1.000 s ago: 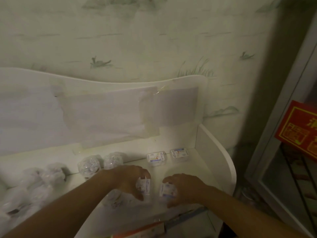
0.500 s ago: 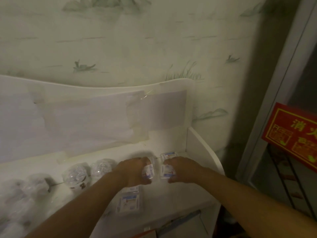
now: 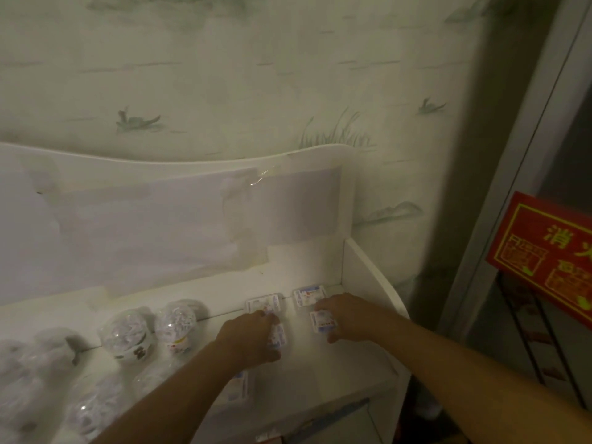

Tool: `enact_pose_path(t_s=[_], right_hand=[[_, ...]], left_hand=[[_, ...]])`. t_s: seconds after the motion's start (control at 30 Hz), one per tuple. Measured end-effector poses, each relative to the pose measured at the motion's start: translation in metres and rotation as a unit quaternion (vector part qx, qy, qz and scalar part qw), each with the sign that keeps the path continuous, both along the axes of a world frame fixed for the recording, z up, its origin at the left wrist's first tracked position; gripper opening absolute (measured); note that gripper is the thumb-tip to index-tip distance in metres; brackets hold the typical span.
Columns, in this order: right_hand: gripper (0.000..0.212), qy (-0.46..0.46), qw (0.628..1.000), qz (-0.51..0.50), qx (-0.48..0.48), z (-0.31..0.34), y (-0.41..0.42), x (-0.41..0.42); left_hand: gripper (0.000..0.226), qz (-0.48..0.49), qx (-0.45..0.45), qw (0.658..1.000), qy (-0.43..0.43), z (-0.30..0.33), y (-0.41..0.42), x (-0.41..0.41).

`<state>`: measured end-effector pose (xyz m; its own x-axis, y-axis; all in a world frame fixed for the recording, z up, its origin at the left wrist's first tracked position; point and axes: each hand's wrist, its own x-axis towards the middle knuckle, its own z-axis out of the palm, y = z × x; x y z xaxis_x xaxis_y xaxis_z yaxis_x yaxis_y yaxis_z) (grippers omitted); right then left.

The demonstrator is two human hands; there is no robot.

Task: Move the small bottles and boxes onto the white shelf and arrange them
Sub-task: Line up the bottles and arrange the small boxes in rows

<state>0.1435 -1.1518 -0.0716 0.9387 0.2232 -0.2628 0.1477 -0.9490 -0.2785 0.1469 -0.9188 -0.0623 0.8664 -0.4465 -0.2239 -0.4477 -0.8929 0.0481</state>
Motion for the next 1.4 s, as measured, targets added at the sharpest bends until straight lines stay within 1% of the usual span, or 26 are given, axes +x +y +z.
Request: enact_pose_path(t_s=[0.3,0.43,0.53,0.57,0.63,0.7,0.77,0.83,0.9,0.97,1.07,1.13,1.2,1.27,1.4], right_hand=[[0.075,-0.011,0.999,0.006,0.041,-0.012,0.004,0.002],[0.073,-0.026,0.999,0.011,0.021,-0.014,0.002,-0.001],[0.076,-0.043,0.999,0.017,-0.001,-0.009,0.000,-0.005],[0.078,-0.047,0.998,0.027,-0.009,-0.004,0.000,-0.007],[0.080,-0.051,0.998,0.031,-0.011,0.006,0.003,-0.012],[0.074,-0.068,0.997,0.025,0.016,0.016,0.013,-0.017],[0.064,-0.085,0.994,0.039,0.050,0.025,0.033,-0.025],[0.055,-0.093,0.990,0.076,0.069,0.028,0.057,-0.034],[0.052,-0.094,0.986,0.111,0.087,0.027,0.083,-0.043],[0.055,-0.092,0.982,0.140,0.084,0.020,0.104,-0.049],[0.066,-0.075,0.983,0.165,0.042,0.005,0.126,-0.052],[0.069,-0.088,0.981,0.173,0.030,-0.002,0.132,-0.052],[0.066,-0.109,0.977,0.181,0.014,-0.005,0.136,-0.054],[0.066,-0.122,0.975,0.185,-0.005,-0.006,0.139,-0.056],[0.076,-0.104,0.980,0.166,-0.030,-0.007,0.144,-0.061]], left_hand=[[0.069,-0.002,-0.028,1.000,0.005,-0.004,0.002,-0.005],[0.069,-0.008,-0.019,1.000,-0.009,-0.002,0.000,-0.010],[0.074,-0.012,-0.015,1.000,-0.018,0.004,0.002,-0.011],[0.072,-0.008,-0.022,1.000,-0.020,0.006,0.005,-0.010],[0.061,0.005,-0.039,0.999,-0.020,0.014,0.013,-0.007],[0.046,0.015,-0.040,0.999,-0.024,0.023,0.024,-0.005],[0.038,0.027,-0.019,0.999,-0.029,0.029,0.037,-0.003],[0.044,0.051,0.008,0.999,-0.011,0.029,0.052,-0.002],[0.054,0.061,0.055,0.996,0.021,0.027,0.065,-0.002],[0.061,0.046,0.100,0.993,0.035,0.025,0.073,-0.004],[0.069,0.039,0.105,0.993,0.035,0.022,0.078,-0.005],[0.067,0.035,0.106,0.993,0.027,0.020,0.079,-0.005],[0.061,0.032,0.106,0.994,0.019,0.018,0.080,-0.003],[0.059,0.026,0.112,0.993,0.024,0.016,0.080,-0.004],[0.057,0.019,0.117,0.993,0.011,0.011,0.079,-0.006]])
